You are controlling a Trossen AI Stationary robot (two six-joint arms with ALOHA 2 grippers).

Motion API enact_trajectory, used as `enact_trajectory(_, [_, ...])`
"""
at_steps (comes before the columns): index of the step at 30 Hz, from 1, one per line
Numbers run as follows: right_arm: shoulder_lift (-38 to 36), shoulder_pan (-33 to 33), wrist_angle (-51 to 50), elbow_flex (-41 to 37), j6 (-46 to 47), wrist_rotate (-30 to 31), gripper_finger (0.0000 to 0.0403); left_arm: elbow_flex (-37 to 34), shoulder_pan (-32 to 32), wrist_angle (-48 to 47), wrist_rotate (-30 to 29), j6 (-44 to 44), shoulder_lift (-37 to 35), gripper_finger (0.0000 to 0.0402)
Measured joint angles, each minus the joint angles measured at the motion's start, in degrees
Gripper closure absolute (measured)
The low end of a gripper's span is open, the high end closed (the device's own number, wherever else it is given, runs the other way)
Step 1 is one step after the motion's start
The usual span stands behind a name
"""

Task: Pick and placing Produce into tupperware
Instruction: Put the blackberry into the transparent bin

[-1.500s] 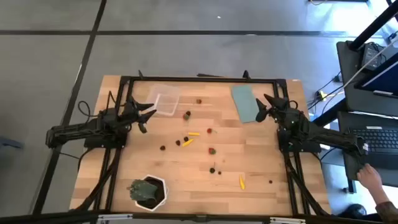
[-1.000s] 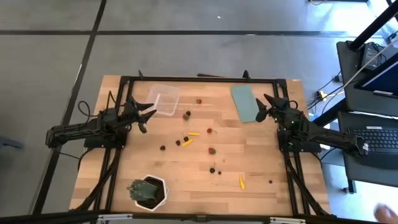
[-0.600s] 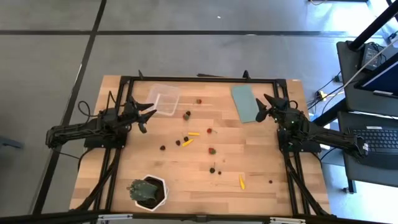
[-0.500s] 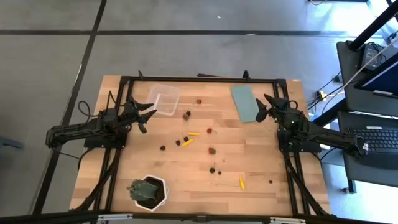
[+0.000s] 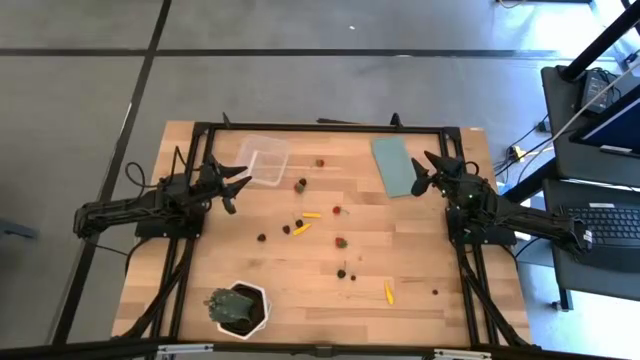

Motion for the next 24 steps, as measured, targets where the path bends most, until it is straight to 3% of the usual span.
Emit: enact_trajectory(24, [0.0,0.0,0.01,0.0,0.0,-0.01,0.0148,0.0,0.0,0.02,0.0,-0.01,0.0,0.0243])
